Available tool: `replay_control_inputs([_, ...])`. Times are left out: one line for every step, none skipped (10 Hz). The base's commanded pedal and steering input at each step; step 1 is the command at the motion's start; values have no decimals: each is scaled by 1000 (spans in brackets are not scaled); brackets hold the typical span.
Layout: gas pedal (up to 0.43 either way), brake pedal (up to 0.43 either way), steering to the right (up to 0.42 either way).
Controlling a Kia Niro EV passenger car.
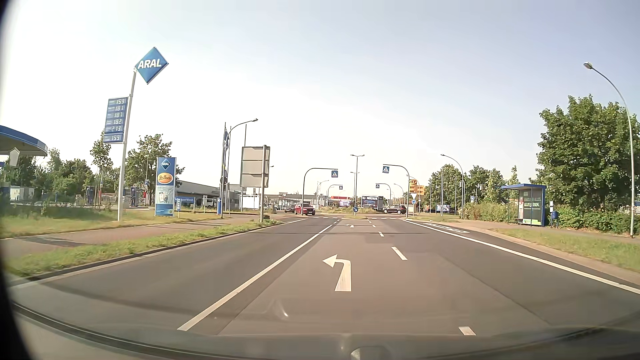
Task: Follow the waypoints while adhering to traffic rules and regulations
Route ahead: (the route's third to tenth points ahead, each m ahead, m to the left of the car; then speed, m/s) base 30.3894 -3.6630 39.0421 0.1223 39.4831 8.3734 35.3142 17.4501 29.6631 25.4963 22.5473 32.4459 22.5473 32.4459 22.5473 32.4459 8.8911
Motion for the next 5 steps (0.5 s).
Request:
replay_control_inputs([0,30,12])
replay_control_inputs([0,30,12])
replay_control_inputs([0,30,12])
replay_control_inputs([0,30,12])
replay_control_inputs([0,30,12])
